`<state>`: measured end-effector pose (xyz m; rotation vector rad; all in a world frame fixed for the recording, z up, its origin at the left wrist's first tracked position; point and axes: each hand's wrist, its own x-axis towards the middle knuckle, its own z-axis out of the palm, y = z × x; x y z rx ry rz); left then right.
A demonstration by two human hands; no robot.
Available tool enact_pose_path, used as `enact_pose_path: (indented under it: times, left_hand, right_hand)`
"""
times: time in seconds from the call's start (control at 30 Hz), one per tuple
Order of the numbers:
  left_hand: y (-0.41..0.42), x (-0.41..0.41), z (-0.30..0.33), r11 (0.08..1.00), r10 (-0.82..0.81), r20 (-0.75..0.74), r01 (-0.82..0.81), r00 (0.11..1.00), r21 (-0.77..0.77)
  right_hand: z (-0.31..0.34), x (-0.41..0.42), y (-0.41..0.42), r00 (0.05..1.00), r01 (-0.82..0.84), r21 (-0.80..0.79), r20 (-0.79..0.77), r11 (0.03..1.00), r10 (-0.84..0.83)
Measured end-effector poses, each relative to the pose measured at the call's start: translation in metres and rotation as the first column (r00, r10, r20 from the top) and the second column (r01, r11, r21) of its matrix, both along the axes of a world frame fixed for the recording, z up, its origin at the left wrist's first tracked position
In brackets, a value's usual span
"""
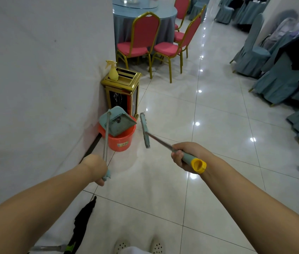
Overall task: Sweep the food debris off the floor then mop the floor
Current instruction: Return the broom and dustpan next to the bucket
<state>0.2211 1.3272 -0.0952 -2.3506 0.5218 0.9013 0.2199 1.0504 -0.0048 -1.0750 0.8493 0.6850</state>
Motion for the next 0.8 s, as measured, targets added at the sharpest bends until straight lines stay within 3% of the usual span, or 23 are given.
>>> enact_pose_path:
  times: [0.17, 0.33, 0.4, 0.47, 0.53, 0.57, 0.8]
  left_hand:
    - [0.001, 0.005, 0.002, 0.999, 0.045, 0.009, -0.045, 0.999, -0.011]
    - [0.009, 0.011, 0.021, 0.925, 0.207, 0.144, -0.146, 0.968, -0.35]
    - [0.008, 0.015, 0.033, 0.829, 0.342, 0.147, -0.224, 0.928, -0.513]
    - [0.011, 0.023, 0.041, 0.642, 0.536, 0.068, -0.354, 0.841, -0.68]
    - [0.018, 0.03, 0.049, 0.455, 0.675, 0.037, -0.376, 0.737, -0.807]
    - [0.022, 0.033, 0.053, 0.403, 0.709, 0.035, -0.364, 0.704, -0.84]
    - [0.019, 0.035, 0.088, 0.28, 0.669, 0.003, -0.248, 0.744, -0.927]
  right_hand:
    - [0.004, -0.003, 0.007, 1.0, 0.004, -0.009, 0.019, 1.0, -0.004]
    - [0.007, -0.004, 0.016, 1.0, -0.007, -0.038, 0.029, 0.999, 0.008]
    - [0.011, -0.004, 0.02, 0.999, -0.01, -0.045, 0.039, 0.999, 0.011]
    - [0.017, -0.003, 0.024, 0.998, -0.006, -0.047, 0.06, 0.999, 0.009]
    - [0.024, 0.0, 0.029, 0.996, 0.002, -0.049, 0.091, 0.999, 0.003]
    - [0.029, 0.002, 0.031, 0.995, -0.001, -0.055, 0.104, 0.998, 0.006]
    - [0.057, 0.01, 0.044, 0.987, -0.008, -0.081, 0.159, 0.997, 0.021]
